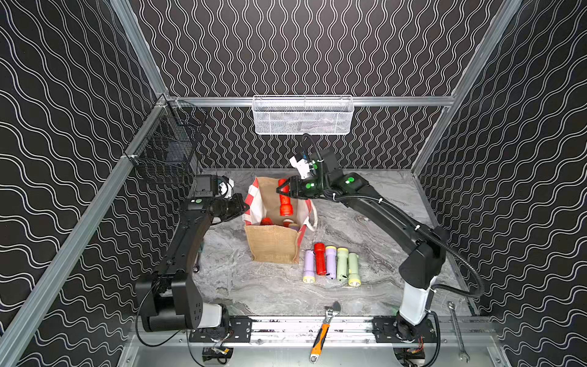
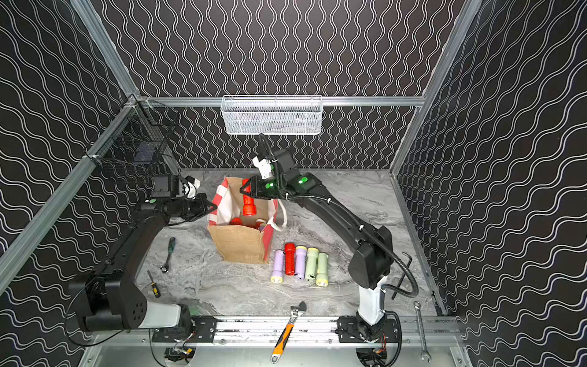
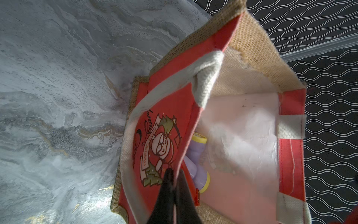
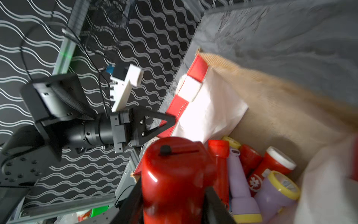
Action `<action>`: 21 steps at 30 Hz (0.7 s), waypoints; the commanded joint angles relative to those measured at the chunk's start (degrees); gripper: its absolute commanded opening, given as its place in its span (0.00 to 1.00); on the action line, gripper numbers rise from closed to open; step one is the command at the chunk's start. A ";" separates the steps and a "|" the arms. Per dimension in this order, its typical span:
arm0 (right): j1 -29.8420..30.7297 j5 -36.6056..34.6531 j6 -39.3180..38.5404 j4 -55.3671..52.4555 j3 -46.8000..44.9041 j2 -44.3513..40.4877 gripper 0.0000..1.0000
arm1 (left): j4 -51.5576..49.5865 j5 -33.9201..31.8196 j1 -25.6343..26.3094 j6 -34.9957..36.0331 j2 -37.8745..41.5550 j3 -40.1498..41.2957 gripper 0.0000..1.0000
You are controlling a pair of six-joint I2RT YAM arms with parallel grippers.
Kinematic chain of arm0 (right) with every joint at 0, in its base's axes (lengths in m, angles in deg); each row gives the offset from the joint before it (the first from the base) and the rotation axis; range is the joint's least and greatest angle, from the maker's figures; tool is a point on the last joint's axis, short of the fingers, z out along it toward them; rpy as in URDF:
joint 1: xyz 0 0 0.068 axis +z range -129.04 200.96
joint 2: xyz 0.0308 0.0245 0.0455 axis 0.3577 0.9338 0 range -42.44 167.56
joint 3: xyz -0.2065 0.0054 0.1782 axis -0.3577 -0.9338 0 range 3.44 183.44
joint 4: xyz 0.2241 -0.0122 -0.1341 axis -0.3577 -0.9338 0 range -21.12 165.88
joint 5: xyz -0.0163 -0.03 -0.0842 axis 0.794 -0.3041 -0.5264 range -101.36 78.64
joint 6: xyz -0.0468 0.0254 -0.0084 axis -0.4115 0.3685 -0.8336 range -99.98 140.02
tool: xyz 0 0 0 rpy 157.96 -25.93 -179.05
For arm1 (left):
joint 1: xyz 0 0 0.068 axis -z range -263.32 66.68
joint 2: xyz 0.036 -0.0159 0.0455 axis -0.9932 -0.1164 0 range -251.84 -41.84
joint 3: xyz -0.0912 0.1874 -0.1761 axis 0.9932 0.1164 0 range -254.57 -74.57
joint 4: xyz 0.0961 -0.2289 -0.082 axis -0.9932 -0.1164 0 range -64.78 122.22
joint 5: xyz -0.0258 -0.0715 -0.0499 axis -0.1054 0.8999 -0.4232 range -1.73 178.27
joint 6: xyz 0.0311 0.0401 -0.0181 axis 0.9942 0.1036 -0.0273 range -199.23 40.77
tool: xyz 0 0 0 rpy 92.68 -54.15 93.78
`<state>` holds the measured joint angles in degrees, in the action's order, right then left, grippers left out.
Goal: Put the flashlights into the tote bags
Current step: Place the flashlight in the canvas bag.
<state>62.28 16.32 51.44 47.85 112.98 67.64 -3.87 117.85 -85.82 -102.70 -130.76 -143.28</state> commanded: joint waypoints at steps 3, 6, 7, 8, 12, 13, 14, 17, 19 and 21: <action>0.32 0.86 0.71 -0.13 0.22 3.91 0.34 | 1.95 0.94 -0.05 0.96 0.14 -0.03 0.00; 0.70 1.85 0.57 -1.12 0.91 6.28 0.34 | 2.09 1.23 -0.07 0.88 0.13 0.03 0.00; 0.73 1.69 0.59 -1.61 1.10 6.90 0.34 | 2.13 1.29 -0.08 0.82 0.07 0.05 0.00; 0.78 1.48 0.67 -1.90 1.04 7.27 0.34 | 2.14 1.35 -0.12 0.74 -0.06 0.06 0.00; 1.11 -0.17 0.73 -3.14 0.06 8.92 0.34 | 3.20 2.31 -0.06 -0.13 0.07 0.80 0.00; 1.23 -1.33 0.13 -3.96 0.27 9.42 0.34 | 3.66 2.71 -0.05 -0.46 0.07 1.00 0.00; 1.35 -2.96 -0.42 -5.34 0.69 10.26 0.34 | 3.81 3.13 -0.06 -0.60 0.00 1.11 0.00; 1.61 -6.04 -1.88 -9.74 2.45 13.11 0.33 | 3.51 3.35 -0.06 -0.49 0.01 0.93 0.00; 1.92 -7.21 -2.21 -11.78 2.89 14.55 0.33 | 3.41 2.87 -0.10 -0.43 0.33 0.94 0.00; 2.23 -8.45 -1.94 -12.74 2.45 15.63 0.33 | 3.32 2.51 -0.05 -0.25 0.77 1.03 0.00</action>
<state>64.16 10.84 50.43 38.84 114.99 82.33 -2.52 120.15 -85.84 -103.09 -130.65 -142.36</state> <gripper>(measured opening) 0.398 0.055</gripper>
